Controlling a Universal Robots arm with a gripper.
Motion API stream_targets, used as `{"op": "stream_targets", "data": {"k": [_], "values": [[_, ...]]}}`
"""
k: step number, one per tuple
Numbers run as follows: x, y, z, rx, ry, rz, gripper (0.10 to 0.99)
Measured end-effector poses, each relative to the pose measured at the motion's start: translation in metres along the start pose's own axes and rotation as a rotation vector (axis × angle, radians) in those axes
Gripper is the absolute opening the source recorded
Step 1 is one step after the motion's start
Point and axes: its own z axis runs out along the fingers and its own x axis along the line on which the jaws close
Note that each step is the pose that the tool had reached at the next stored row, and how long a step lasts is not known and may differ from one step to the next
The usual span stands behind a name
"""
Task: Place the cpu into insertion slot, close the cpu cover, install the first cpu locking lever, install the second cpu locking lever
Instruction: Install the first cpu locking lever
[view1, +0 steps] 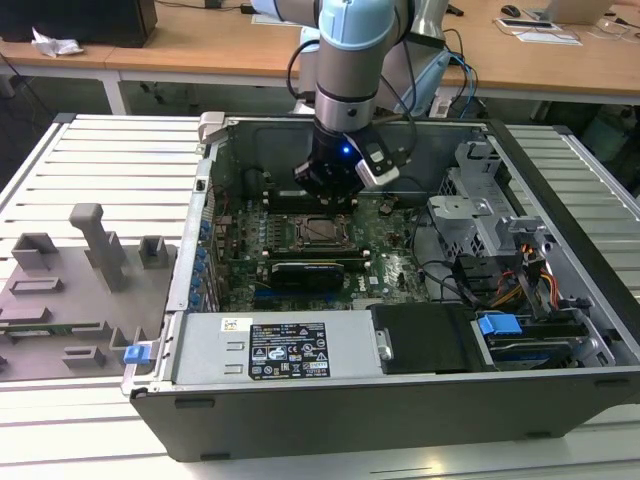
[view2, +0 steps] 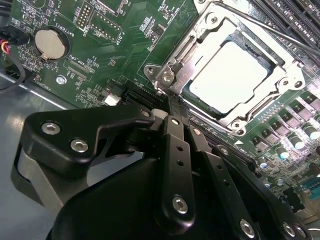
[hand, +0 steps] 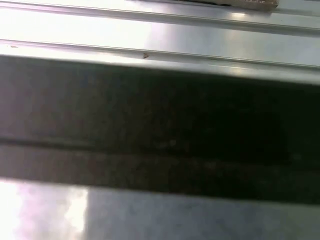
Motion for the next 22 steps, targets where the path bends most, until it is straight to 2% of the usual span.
{"op": "stream_targets", "data": {"k": [4,10,15,22], "values": [[-0.0005,-0.0003,0.0009,-0.001,0.0002,0.0,0.106],[-0.0008,-0.0001,0.0009,-0.011,-0.0011,0.0,0.106],[-0.0009,0.0006,-0.0083,-0.011,-0.001,0.0,0.106],[-0.0007,-0.0016,-0.0088,-0.011,-0.0009,0.0,0.106]]}}
